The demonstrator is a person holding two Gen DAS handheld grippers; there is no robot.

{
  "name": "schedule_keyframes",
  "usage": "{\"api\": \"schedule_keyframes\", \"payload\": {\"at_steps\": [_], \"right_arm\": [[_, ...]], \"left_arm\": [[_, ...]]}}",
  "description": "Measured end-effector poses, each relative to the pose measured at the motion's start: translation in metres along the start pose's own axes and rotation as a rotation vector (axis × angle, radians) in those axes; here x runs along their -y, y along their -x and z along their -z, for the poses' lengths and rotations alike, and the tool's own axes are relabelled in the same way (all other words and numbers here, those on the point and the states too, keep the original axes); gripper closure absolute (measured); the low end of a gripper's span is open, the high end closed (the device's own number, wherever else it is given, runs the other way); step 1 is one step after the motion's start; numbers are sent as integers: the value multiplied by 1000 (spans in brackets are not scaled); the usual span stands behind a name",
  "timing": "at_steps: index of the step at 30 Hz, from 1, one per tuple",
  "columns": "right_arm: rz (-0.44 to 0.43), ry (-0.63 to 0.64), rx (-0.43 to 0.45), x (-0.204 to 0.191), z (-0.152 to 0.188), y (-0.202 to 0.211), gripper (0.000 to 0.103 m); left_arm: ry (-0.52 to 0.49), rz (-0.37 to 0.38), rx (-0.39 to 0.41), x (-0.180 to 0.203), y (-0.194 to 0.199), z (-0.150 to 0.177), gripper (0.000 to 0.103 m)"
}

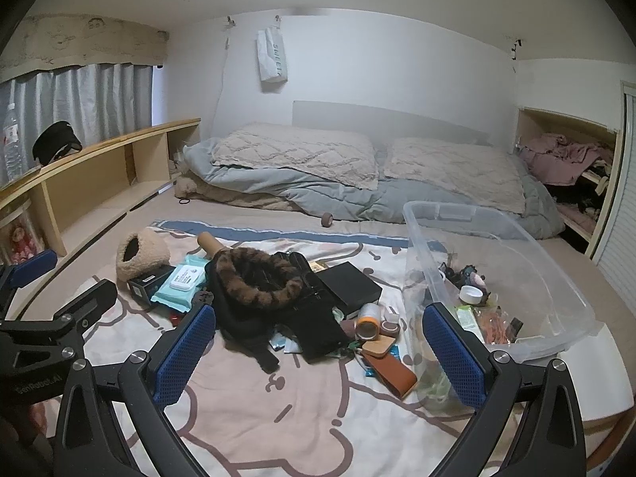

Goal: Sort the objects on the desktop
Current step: 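Reach the right tool into the pile and grasp the brown fur ring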

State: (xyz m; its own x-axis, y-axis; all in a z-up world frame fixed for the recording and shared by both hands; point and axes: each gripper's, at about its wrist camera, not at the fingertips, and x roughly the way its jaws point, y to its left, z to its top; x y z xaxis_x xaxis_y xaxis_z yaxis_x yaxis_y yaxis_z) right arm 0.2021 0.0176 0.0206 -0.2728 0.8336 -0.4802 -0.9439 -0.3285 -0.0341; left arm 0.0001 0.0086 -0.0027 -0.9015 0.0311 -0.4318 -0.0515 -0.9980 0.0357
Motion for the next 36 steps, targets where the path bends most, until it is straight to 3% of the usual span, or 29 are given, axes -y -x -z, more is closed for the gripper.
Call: {"api": "schedule_keyframes", "payload": {"at_steps": [6,11,17,22,26,30,32,33,36], "right_arm": [[3,2,31,0,2,7,0],[-75,35,20,4,3,5,0],[32,167,-16,7,20,-11,0],[7,196,-98,18,41,-33,0],[-25,188,-149,26,58,-51,0],[-115,119,-203,41,70,-72,0],[-150,101,-224,45,76,-84,0],[-171,90,-237,48,78,-90,0],[-241,31,-282,55,84,-109,0]], "left_arm": [[16,5,35,-6,7,0,0],[-20,13,62,-16,12,0,0],[-17,-6,55,-43,3,5,0],[-63,-46,5,-60,-19,24,0],[-35,-24,-55,-79,-38,38,0],[5,-41,-102,-100,-60,53,0],[-11,9,-128,-107,-71,62,0],[-92,166,-133,-110,-76,66,0],[-67,161,-163,-115,-92,79,0]]}}
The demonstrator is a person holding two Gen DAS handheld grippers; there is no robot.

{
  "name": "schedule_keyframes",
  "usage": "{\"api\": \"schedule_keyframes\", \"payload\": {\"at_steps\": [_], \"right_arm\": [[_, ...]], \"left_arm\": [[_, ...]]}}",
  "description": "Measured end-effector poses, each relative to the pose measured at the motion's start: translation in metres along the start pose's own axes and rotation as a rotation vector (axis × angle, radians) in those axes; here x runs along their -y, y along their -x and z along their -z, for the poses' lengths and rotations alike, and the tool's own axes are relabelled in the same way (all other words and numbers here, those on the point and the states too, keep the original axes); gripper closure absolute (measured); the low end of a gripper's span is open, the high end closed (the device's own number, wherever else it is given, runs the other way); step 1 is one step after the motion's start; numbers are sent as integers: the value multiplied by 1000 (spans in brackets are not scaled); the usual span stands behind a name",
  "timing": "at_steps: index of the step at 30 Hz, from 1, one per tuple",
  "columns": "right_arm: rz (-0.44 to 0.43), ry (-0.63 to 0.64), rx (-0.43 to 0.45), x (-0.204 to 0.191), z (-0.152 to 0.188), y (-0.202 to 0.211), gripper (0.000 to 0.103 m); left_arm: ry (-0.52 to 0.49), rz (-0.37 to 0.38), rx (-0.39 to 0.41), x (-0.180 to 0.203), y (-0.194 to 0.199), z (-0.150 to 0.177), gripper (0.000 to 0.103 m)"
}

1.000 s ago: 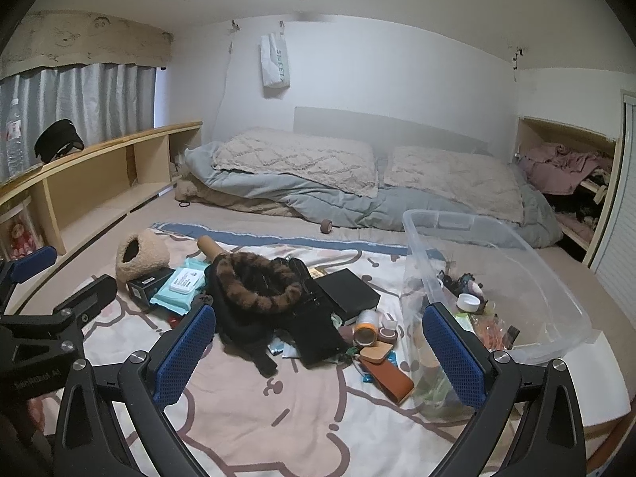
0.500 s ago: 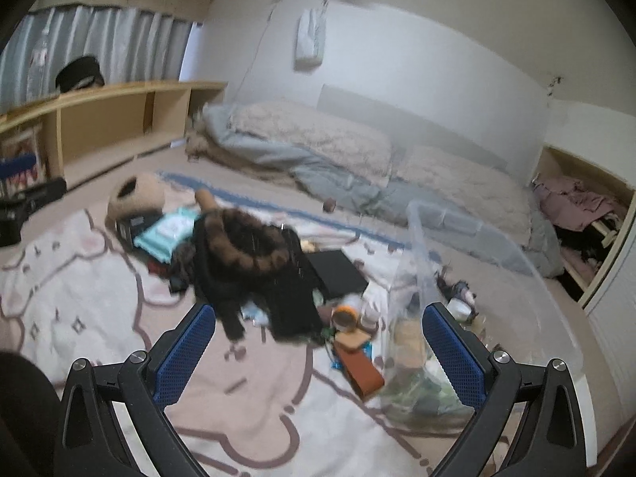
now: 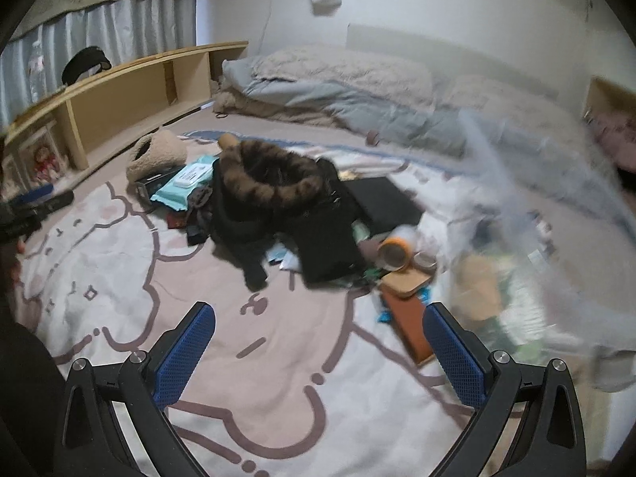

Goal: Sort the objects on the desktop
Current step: 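Reach the right tool into the pile and grasp the brown fur ring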

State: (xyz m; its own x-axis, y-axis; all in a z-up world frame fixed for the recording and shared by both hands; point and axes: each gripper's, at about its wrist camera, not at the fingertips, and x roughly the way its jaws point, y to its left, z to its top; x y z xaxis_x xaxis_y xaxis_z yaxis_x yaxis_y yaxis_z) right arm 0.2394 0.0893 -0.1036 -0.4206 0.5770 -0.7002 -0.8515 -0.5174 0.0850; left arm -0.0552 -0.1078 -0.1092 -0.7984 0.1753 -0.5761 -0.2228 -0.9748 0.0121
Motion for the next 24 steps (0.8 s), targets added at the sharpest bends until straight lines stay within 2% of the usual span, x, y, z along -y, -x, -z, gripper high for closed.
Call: {"api": "schedule_keyframes", "payload": {"at_steps": [5,6,7,12,13,14,19,21,24], "right_arm": [[-72,-32,-47,7,-10,-25,0],[-74,-31,-54,7,-14,-30,0],[-74,-27,-59,6,-18,-34,0],[-42,38,-70,-1,-42,-63,0],[-24,62,-65,-4,-48,-70,0],[-8,81,-61,-5,-52,-76,0],[40,116,-28,-12,-75,-111,0],[88,124,-6,-12,-84,-124,0],[123,89,1,-6,-101,-144,0]], "left_arm": [[6,-4,-20,0,-16,11,0],[6,-4,-23,0,-19,12,0],[-25,41,-27,1,-21,13,0],[-35,58,-41,3,-31,20,0],[-190,293,-48,3,-33,20,0],[-187,314,-57,3,-35,20,0],[-190,329,-49,3,-35,20,0],[-192,333,-44,2,-35,19,0],[-195,332,-40,1,-35,18,0]]}}
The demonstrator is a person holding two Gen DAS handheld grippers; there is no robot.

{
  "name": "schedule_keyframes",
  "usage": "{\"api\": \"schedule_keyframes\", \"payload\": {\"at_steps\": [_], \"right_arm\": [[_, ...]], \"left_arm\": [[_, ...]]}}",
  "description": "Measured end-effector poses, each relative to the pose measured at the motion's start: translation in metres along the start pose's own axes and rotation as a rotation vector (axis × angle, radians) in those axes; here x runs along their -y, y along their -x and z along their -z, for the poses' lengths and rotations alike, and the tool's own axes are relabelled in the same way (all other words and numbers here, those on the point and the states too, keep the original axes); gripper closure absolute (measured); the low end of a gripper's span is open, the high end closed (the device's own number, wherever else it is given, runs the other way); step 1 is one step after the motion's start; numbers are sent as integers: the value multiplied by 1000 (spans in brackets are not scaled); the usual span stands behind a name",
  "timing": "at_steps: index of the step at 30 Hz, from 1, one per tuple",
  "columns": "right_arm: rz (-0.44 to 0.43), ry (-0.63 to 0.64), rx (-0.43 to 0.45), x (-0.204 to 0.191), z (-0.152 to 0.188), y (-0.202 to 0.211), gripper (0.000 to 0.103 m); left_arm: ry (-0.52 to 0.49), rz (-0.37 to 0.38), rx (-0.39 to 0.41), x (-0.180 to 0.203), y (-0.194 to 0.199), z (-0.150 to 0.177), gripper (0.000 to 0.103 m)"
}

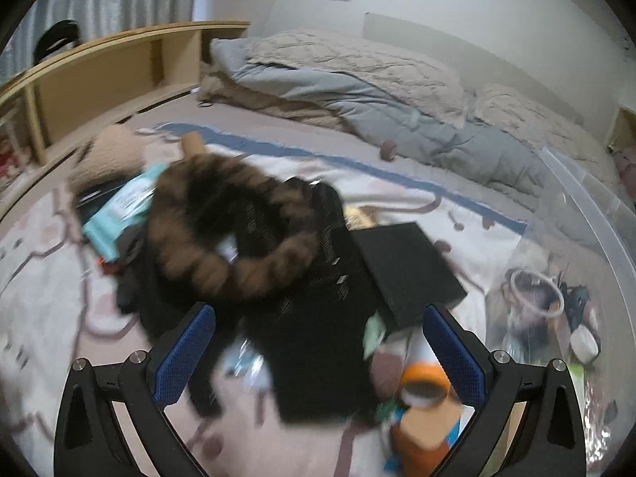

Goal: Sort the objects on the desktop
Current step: 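Reach the right tool into the pile and grasp the brown fur ring, then pull the fur ring out of the pile and drop it on the bedsheet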

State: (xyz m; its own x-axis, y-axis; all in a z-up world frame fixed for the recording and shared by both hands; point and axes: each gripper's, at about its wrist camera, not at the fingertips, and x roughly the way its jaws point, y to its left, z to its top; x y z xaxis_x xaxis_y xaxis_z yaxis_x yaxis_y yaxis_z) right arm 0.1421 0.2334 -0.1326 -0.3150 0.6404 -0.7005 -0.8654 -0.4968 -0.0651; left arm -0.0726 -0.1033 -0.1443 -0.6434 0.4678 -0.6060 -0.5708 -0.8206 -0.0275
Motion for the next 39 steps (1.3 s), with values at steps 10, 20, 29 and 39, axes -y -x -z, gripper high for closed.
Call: {"api": "schedule_keyframes", "payload": {"at_steps": [10,20,29,39], "right_arm": [[17,-80,-43,3,-45,-51,0],[-32,156,-149,-49,2,-76,0],[-153,275,-146,-68,40,-40,0],[-343,308,-221,-81,84,-13,0]], "left_arm": [[-26,7,14,3,-2,-5,0],[-33,40,23,13,-13,-20,0],[-80,84,11,33,-24,-27,0],[-155,116,-10,55,-34,-25,0]]}}
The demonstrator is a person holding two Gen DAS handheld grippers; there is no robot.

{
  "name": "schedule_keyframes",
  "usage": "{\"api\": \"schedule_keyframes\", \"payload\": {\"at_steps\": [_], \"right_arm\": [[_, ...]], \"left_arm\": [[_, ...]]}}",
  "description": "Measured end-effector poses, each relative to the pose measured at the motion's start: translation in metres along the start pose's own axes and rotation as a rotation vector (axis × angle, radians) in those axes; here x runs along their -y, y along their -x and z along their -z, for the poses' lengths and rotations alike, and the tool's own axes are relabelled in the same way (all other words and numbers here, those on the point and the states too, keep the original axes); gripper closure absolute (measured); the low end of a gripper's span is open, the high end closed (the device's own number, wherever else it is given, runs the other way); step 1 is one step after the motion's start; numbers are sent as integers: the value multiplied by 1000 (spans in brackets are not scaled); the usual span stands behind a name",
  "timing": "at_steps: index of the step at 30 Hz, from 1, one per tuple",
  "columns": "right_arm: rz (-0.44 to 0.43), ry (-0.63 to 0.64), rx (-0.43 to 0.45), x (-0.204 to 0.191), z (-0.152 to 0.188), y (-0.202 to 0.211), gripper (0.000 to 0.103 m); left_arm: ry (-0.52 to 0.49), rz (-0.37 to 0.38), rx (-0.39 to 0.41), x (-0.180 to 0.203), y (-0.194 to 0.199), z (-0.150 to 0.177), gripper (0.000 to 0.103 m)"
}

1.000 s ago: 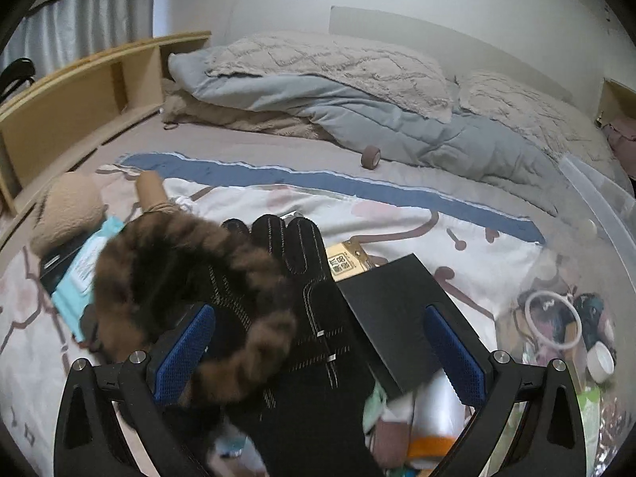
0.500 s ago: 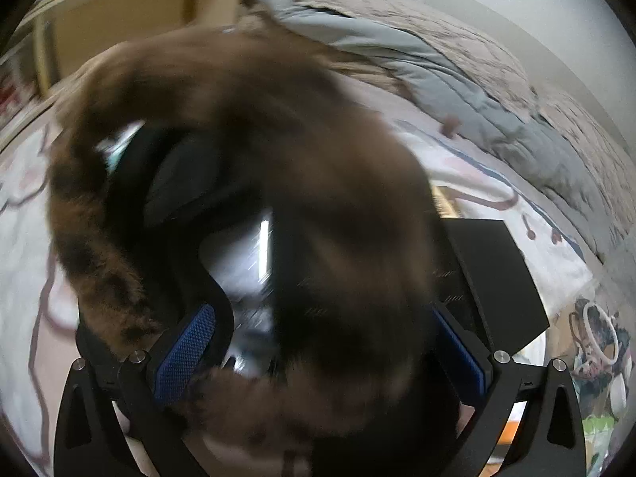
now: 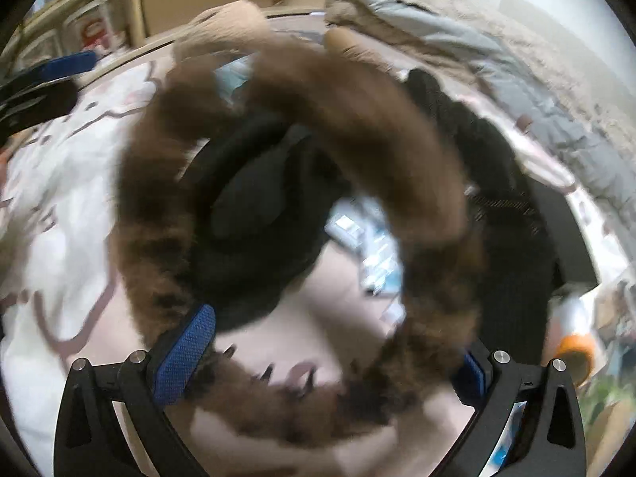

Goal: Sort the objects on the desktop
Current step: 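Pull the fur ring out of the pile and drop it on the bedsheet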

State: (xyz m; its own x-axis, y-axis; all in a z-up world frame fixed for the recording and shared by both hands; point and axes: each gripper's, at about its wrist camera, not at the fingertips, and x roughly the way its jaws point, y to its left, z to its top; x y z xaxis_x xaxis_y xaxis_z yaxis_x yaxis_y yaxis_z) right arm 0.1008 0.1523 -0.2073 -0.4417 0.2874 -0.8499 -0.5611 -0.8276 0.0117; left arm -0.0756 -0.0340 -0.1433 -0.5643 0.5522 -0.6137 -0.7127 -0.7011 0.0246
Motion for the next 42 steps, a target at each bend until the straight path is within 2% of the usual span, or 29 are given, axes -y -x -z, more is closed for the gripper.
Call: {"api": "schedule_keyframes", "payload": {"at_steps": [5,10,14,18,19,23,30,33,37,39,42], "right_arm": [[-70,-14,-9,-10,9,6,0],[-162,-31,14,-19,-2,14,0],[-191,-17,31,-30,-13,16,0],[-165,-34,71,-31,-16,30,0],[-150,-49,83,-27,-14,33,0],[-50,-122,111,-12,-9,43,0],[99,-306,100,39,12,45,0],[164,-358,69,52,18,37,0],[206,-397,16,59,17,21,0],[190,-399,12,56,13,19,0],[200,-342,13,38,2,19,0]], "left_arm": [[-22,10,8,6,1,1,0],[-15,6,22,3,7,1,0],[7,1,30,-5,13,4,0],[20,10,14,-10,13,9,0],[-29,65,9,-10,12,11,0],[-42,76,2,-11,16,18,0],[-83,86,27,-10,25,23,0],[-99,96,24,-6,25,24,0],[-100,126,16,-1,26,25,0],[-98,128,19,-1,28,27,0],[-90,118,24,-3,32,30,0]]}}
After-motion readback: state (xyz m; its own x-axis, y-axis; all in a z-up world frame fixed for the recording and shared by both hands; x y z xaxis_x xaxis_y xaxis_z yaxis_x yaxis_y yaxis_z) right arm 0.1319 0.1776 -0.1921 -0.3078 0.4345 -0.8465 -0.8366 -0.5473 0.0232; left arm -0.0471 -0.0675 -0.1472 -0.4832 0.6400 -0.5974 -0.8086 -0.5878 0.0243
